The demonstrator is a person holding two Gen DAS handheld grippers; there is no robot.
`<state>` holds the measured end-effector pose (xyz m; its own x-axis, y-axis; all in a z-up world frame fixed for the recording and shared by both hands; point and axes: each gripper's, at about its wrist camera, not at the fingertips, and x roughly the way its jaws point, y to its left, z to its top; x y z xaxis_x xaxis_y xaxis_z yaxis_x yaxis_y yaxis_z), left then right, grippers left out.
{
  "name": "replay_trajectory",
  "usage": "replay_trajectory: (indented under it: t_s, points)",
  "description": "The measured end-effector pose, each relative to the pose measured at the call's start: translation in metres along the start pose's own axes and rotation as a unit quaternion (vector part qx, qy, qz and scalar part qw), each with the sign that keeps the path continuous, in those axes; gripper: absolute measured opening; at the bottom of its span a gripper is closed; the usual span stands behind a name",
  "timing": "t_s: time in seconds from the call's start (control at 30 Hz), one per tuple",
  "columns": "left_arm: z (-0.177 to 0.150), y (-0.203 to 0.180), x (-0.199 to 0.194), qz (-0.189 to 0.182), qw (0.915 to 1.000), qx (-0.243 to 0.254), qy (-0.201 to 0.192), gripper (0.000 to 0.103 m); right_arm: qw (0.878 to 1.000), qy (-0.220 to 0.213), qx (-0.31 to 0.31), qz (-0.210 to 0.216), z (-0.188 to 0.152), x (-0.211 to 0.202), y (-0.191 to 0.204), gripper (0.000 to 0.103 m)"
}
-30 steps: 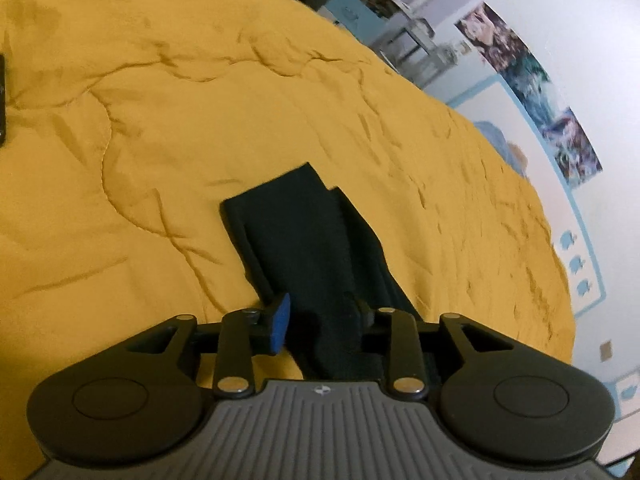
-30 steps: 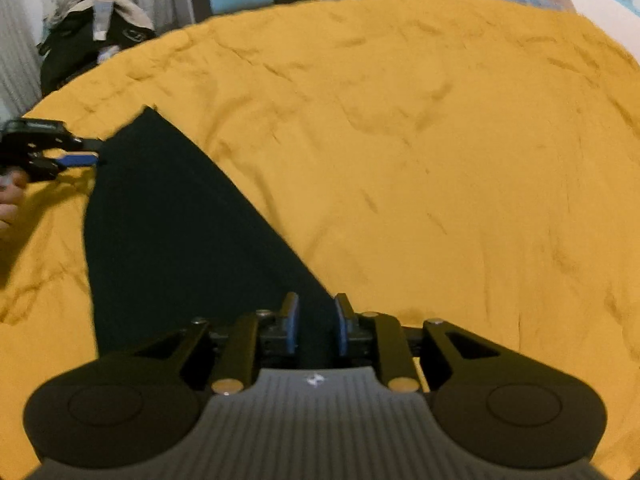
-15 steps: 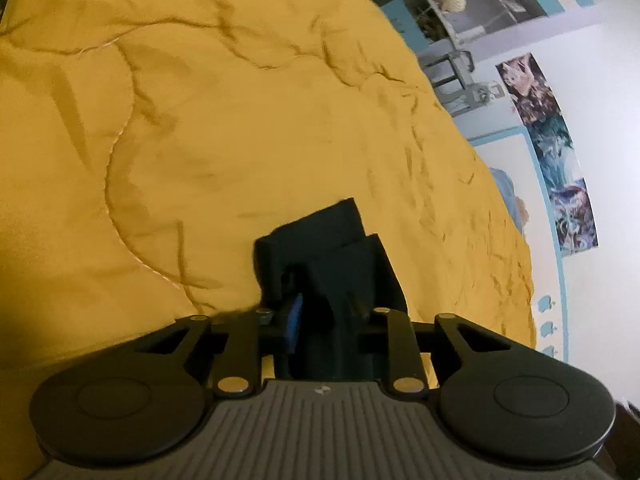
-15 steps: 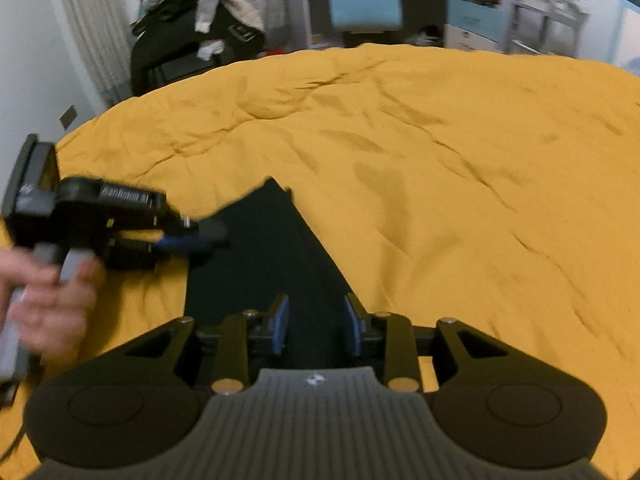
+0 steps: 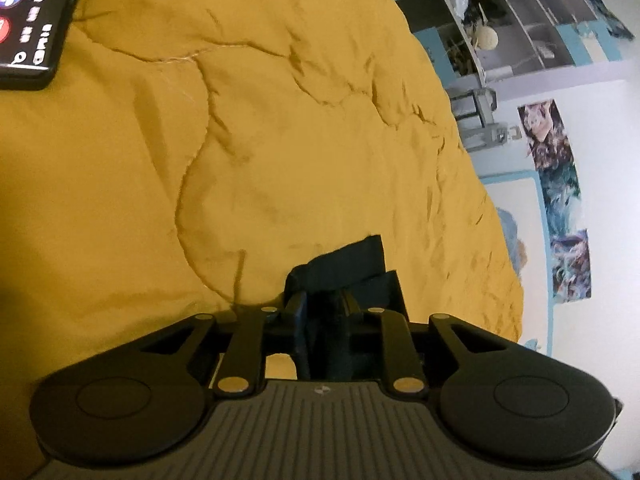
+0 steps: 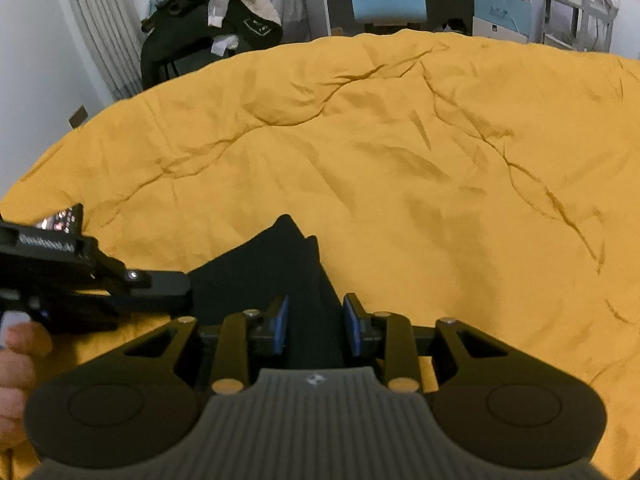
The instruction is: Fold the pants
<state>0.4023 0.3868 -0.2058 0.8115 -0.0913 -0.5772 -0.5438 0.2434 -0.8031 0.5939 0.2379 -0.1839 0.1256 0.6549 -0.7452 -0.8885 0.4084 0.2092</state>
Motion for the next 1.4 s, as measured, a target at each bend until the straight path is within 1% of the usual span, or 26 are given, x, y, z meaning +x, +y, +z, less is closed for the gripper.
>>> replay_trajectory:
  t_s: [0.1,0.13,0.17,0.23,0.3,0.4,0.5,0.6,0.7,0.73,0.77,0.8,0.83,0.93,0.97,1.07,1.13,1.23,1.3,1.4]
  points:
    - [-0.001,-0.005,0.001,0.008,0.9998,0.017,0.0,0.028,1.0,0.0,0.005,0.003,0.0,-0.003,-0.002,0.008]
    - [-0.001,-0.007,0.001,0.01,0.9997,0.021,0.0,0.032,1.0,-0.001,0.007,0.004,0.0,-0.004,-0.002,0.007]
    - [-0.002,-0.008,0.001,0.009,0.9996,0.026,0.0,0.035,1.0,-0.001,0.009,0.006,-0.001,-0.005,-0.002,0.003]
    - [-0.004,-0.013,0.004,0.008,0.999,0.043,0.0,0.051,1.0,0.0,0.009,0.01,-0.001,-0.006,-0.002,0.002]
    - [-0.008,-0.019,0.008,0.015,0.9976,0.067,-0.001,0.057,1.0,0.0,0.007,0.009,-0.001,-0.008,0.0,0.001]
    - [-0.017,-0.03,0.006,0.031,0.9937,0.107,0.001,0.057,1.0,-0.004,0.005,0.01,0.0,-0.01,0.002,0.001]
    - [-0.029,-0.032,-0.005,0.037,0.9917,0.123,-0.002,0.059,1.0,-0.012,0.006,0.017,-0.001,-0.015,0.001,0.001]
    - [-0.034,-0.033,-0.005,0.048,0.9883,0.144,-0.008,0.059,1.0,-0.015,0.008,0.017,-0.001,-0.017,-0.001,0.001]
    - [-0.035,-0.034,0.002,0.061,0.9865,0.151,-0.016,0.054,1.0,-0.015,0.01,0.015,-0.001,-0.016,0.0,0.001]
    - [-0.035,-0.035,0.005,0.066,0.985,0.158,-0.018,0.049,1.0,-0.015,0.01,0.015,-0.001,-0.016,0.001,0.001]
    - [-0.037,-0.036,0.007,0.073,0.9829,0.168,-0.021,0.042,1.0,-0.015,0.01,0.015,-0.001,-0.016,0.002,0.002]
    - [-0.037,-0.037,0.008,0.079,0.981,0.176,-0.023,0.021,1.0,-0.015,0.01,0.014,-0.001,-0.017,0.002,0.003]
    - [-0.039,-0.036,0.009,0.086,0.9796,0.18,-0.024,0.004,1.0,-0.016,0.01,0.013,-0.001,-0.018,0.002,0.004]
    - [-0.039,-0.031,0.003,0.08,0.9825,0.166,-0.025,0.0,1.0,-0.02,0.014,0.012,-0.002,-0.022,0.001,0.005]
    - [-0.04,-0.032,0.0,0.079,0.9825,0.167,-0.027,0.0,1.0,-0.022,0.015,0.013,-0.002,-0.023,0.001,0.005]
    - [-0.041,-0.035,-0.006,0.079,0.9805,0.177,-0.034,0.0,0.999,-0.025,0.013,0.021,-0.004,-0.029,0.002,0.0]
    - [-0.041,-0.035,-0.005,0.08,0.9807,0.175,-0.033,0.0,0.999,-0.018,0.007,0.027,-0.005,-0.029,0.004,0.0]
    - [-0.038,-0.035,-0.007,0.076,0.982,0.17,-0.033,0.0,1.0,-0.013,-0.003,0.023,-0.006,-0.028,0.009,0.0]
    - [-0.037,-0.038,-0.012,0.067,0.9824,0.169,-0.042,0.0,1.0,-0.023,-0.001,0.019,-0.004,-0.03,0.009,0.0]
    - [-0.035,-0.042,-0.024,0.049,0.9819,0.167,-0.074,0.0,0.999,-0.043,0.001,0.019,0.003,-0.034,0.009,0.0]
